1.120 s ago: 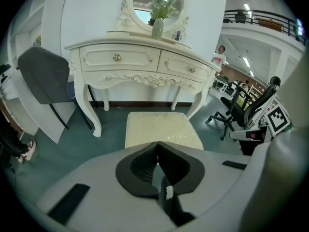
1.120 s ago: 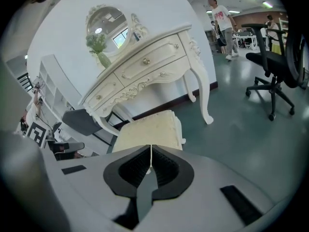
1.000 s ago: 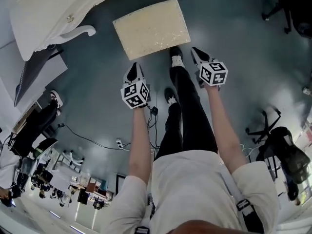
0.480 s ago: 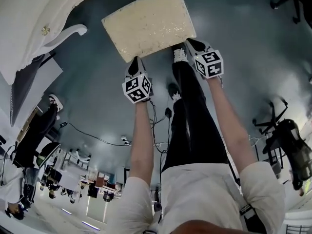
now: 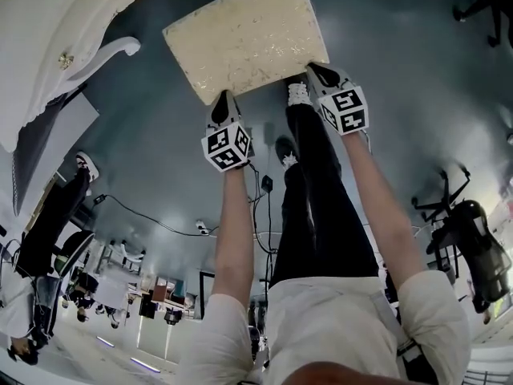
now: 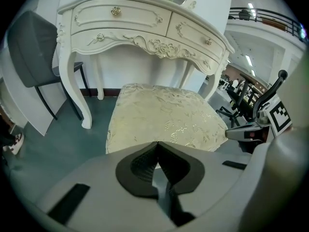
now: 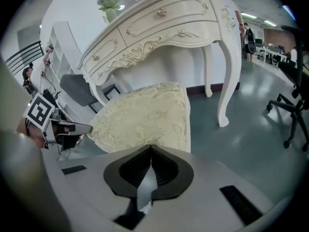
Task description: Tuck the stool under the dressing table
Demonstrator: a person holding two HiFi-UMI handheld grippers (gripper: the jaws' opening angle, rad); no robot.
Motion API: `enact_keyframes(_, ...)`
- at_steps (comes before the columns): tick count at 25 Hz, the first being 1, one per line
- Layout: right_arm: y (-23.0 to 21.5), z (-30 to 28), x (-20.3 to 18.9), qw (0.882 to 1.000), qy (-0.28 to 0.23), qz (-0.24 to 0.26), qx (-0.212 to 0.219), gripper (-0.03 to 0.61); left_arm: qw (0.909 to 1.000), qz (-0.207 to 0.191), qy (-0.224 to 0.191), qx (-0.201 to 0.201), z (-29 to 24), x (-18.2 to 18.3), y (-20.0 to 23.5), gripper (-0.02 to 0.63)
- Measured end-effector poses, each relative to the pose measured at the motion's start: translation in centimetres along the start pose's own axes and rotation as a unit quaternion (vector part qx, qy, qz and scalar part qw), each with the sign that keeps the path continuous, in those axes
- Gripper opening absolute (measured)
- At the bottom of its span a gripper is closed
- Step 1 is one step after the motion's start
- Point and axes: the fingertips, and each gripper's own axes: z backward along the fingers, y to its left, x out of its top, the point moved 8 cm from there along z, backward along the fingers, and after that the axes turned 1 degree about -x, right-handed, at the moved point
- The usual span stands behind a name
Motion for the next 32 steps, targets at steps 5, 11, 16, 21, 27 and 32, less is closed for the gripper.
enact_keyframes(5, -0.7, -0.7, 1.1, 1.0, 0.0, 0.004, 0.002, 0.044, 0.9999, 0.009, -0.006, 0.009, -0.7, 1.0, -0.1, 0.015)
enact_keyframes(11, -1.5, -1.8, 3.3, 1.0, -0.001, 0.011, 0.011, 0.043, 0.9996, 0.017, -0.013, 0.016, -2.0, 2.7, 0.3, 0.015)
enact_keyframes(16, -2.1, -3.4, 5.8, 0.999, -0.003, 0.025, 0.026, 0.044, 0.999, 0.026, -0.027, 0.026, -3.0, 4.4, 1.1, 0.015)
enact_keyframes(21, -2.5, -4.5, 7.6, 0.999, 0.004, 0.025, 0.036, 0.043, 0.9986, 0.033, -0.029, 0.03, -4.0, 6.0, 1.7, 0.015)
enact_keyframes(27, -2.8, -5.9, 9.5, 0.998, -0.002, 0.042, 0.038, 0.043, 0.9974, 0.048, -0.04, 0.035, -5.0, 7.4, 2.3, 0.015)
enact_keyframes(32, -3.0, -7.0, 11.2, 0.998, -0.027, 0.049, 0.024, 0.043, 0.9973, 0.035, -0.056, 0.03, -6.0, 9.0, 3.1, 0.015)
